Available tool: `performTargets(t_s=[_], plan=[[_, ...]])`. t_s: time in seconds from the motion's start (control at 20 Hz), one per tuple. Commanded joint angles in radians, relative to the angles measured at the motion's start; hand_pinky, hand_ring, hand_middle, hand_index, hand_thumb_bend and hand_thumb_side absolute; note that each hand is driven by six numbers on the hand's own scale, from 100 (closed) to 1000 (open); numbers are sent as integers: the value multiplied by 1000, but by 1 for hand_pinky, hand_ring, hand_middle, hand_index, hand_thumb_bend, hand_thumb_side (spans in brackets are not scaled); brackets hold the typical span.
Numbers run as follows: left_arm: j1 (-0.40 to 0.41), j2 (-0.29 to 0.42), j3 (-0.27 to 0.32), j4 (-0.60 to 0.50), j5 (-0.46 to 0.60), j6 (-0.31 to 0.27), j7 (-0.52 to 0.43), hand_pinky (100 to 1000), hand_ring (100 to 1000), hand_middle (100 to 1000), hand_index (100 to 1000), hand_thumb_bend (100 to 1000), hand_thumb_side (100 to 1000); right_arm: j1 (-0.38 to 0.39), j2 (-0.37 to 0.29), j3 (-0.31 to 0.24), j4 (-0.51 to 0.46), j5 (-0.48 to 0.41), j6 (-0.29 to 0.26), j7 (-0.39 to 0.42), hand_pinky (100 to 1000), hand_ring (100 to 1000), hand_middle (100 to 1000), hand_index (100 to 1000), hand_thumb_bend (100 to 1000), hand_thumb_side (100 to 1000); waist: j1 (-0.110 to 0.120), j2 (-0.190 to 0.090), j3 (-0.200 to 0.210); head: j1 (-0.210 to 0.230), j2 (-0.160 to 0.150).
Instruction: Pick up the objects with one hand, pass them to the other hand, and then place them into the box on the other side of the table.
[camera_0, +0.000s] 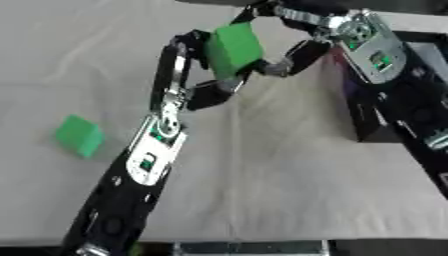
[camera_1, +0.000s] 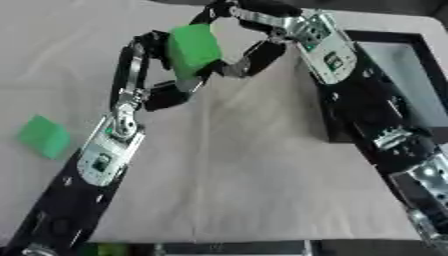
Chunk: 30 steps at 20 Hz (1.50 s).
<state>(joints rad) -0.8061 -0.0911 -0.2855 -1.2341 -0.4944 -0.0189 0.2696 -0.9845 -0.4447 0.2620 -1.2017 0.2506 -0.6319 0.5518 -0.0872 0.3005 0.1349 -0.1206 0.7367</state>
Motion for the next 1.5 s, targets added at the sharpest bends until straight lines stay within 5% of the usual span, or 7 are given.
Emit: performTargets(t_s=[0.05,0.4,0.6,1.0,1.5], plan=[[-8,5,4,-9,-10,-2,4,693,722,722,876,526,699,-15,-31,-18,-20,-2,-169,158,954,789,493,561,100,247,5,-20,-1,-1,1],[-6,9,4,-5,-37,-13,-16,719,748,741,894,659,867,-14,-33,-21,-21,2,-165,154,952,784,487,553,100,246,6,-19,-1,-3,2],[-6,12,7,-2,-48,-13,-33,729,756,747,900,849,1000,-14,-34,-22,-23,5,-165,153,949,778,482,547,100,247,6,-20,-2,-4,3],[-5,17,6,0,-81,-16,-65,741,765,753,900,984,974,-12,-36,-25,-23,4,-159,153,949,774,479,544,100,237,8,-20,-3,-4,3],[6,39,28,-5,-78,3,1,734,755,749,892,887,874,1,-62,-39,-31,1,-144,129,940,766,475,541,100,241,20,-36,-22,-5,8]])
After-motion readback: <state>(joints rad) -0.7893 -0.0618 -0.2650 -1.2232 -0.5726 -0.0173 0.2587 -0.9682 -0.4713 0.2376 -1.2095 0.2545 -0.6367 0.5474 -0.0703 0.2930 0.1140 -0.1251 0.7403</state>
